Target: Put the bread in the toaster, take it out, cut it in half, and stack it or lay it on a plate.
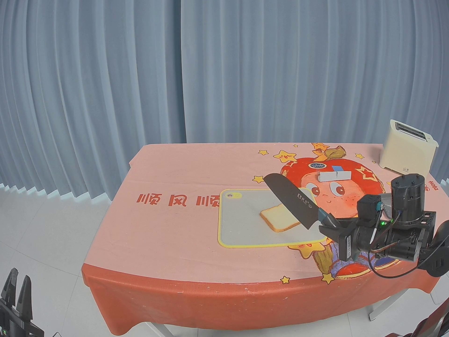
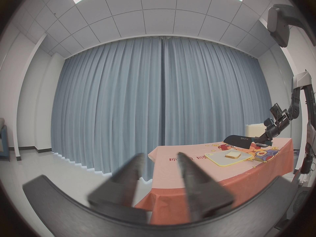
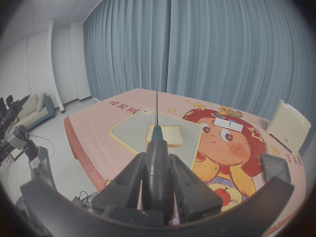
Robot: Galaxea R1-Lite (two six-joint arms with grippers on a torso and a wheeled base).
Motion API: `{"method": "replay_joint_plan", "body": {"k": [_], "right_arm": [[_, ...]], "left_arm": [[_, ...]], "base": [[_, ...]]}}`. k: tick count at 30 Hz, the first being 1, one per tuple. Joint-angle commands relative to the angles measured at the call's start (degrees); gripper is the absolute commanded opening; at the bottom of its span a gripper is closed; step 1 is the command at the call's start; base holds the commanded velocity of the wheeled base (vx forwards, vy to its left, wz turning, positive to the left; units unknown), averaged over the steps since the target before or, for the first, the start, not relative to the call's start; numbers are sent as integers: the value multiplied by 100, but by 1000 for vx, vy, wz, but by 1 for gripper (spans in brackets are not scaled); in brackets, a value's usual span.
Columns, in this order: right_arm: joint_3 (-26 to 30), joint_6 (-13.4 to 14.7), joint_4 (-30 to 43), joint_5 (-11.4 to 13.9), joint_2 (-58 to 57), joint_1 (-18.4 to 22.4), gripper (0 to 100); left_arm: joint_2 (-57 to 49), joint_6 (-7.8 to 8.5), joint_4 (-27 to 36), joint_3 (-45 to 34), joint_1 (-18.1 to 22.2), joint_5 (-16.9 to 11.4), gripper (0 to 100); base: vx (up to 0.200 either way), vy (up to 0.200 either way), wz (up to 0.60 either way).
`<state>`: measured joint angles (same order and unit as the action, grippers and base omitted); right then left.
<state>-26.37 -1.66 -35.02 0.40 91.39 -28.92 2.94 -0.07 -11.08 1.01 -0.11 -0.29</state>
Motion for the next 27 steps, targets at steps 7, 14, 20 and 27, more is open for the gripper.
{"method": "replay_joint_plan", "body": {"k": [7, 14, 20, 27], "right_arm": [[9, -28, -13, 4, -25, -26, 0], [18, -28, -4, -5, -51, -26, 0], [79, -63, -4, 4, -122, -35, 0], [79, -98, 4, -5, -113, -26, 0]], "left_arm": [[304, 86, -114, 242, 20, -261, 0], [1455, 69, -984, 215, 37, -568, 0], [2703, 86, -2205, 347, 29, -595, 0], [3275, 16, -2364, 883, -7, -1535, 0]], "base": [[0, 0, 0], [0, 0, 0], [0, 0, 0], [0, 0, 0]]}}
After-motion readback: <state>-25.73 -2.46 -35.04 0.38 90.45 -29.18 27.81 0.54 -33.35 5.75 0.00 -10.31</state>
